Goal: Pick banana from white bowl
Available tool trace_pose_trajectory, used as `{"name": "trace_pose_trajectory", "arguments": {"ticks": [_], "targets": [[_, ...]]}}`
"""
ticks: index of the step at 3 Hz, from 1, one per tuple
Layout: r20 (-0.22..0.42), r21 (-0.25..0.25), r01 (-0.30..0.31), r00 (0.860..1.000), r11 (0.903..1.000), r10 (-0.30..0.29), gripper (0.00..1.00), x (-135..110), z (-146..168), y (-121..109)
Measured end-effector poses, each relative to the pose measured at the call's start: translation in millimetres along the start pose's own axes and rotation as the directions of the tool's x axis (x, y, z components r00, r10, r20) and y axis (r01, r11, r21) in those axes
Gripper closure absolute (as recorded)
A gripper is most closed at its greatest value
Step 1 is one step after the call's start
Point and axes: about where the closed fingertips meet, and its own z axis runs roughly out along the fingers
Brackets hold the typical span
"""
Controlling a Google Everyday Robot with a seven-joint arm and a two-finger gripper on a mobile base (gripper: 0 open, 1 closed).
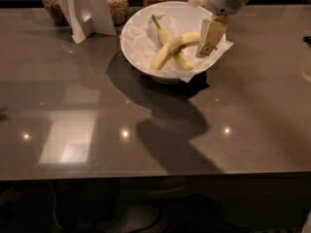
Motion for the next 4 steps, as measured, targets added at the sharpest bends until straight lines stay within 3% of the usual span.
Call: {"name": "trace_pose_trajectory", "arguments": {"ticks": [2,4], "targets": [[0.061,0.006,0.035,0.997,0.9994,-0.035,0.54,-4,33,-27],[0.141,-0.023,0.036,0.989,0.9991,-0.032,0.45,-5,66,-32]]}}
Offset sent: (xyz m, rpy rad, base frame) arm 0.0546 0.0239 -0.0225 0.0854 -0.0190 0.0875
